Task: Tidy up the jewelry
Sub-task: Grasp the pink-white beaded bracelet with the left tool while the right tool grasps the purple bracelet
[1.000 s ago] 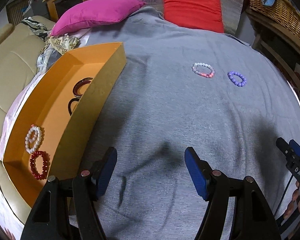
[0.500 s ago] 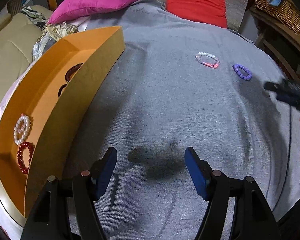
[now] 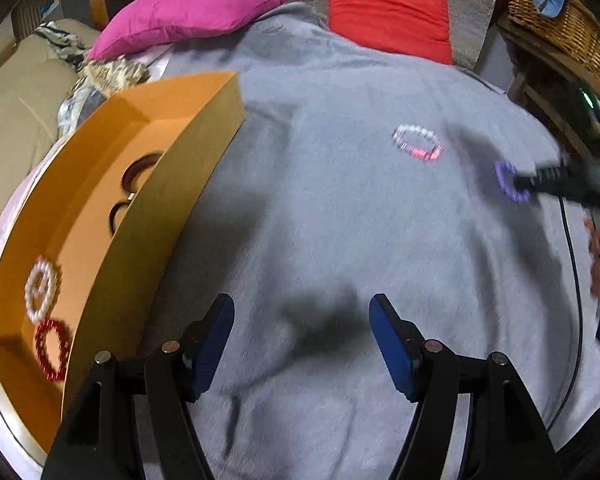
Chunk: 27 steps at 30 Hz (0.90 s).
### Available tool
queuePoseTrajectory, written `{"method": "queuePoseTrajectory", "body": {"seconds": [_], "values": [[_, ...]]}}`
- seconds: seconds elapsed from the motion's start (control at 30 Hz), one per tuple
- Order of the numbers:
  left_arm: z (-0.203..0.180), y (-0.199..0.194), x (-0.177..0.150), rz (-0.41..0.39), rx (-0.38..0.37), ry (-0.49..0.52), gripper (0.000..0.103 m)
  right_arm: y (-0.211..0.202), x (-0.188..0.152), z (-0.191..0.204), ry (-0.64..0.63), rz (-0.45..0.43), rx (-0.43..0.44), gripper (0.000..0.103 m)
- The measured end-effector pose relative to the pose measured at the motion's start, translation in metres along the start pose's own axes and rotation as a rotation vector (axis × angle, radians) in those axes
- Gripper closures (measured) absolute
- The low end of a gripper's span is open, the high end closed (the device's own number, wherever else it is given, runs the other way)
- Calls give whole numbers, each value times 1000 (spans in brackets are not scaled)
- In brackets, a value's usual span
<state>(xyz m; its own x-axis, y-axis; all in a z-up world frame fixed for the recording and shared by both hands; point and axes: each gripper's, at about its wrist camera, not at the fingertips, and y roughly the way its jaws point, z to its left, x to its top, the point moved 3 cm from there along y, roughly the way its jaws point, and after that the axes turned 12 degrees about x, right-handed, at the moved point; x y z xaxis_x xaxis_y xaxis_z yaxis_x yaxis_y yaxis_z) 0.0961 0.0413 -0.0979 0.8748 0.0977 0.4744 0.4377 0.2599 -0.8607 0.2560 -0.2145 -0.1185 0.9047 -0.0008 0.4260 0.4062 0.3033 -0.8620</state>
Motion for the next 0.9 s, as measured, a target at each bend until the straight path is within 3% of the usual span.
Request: {"method": "queuePoseTrajectory", "body": {"seconds": [0.23, 0.4, 0.53, 0.7, 0.8, 0.83, 0.9], "values": [[-35, 12, 56, 8, -111, -9, 32, -34, -43, -24, 32, -78, 103, 93], [-61, 37, 100, 36, -105, -28, 32, -37, -61, -32, 63, -119, 185, 93], [-85, 61, 121, 62, -96, -23, 34, -37, -66, -31, 54, -142, 202, 93], [-101, 85, 130, 99, -84, -5, 57, -42, -74, -35, 54, -164, 230, 93], [-104, 91, 132, 87, -60, 4, 81, -40, -73, -35, 59, -168, 241, 93], [-105, 91, 131, 78, -57, 19, 94, -40, -73, -34, 53, -169, 238, 93], [-107, 88, 129, 69, -58, 30, 96, -41, -75, -34, 51, -167, 241, 93]]}}
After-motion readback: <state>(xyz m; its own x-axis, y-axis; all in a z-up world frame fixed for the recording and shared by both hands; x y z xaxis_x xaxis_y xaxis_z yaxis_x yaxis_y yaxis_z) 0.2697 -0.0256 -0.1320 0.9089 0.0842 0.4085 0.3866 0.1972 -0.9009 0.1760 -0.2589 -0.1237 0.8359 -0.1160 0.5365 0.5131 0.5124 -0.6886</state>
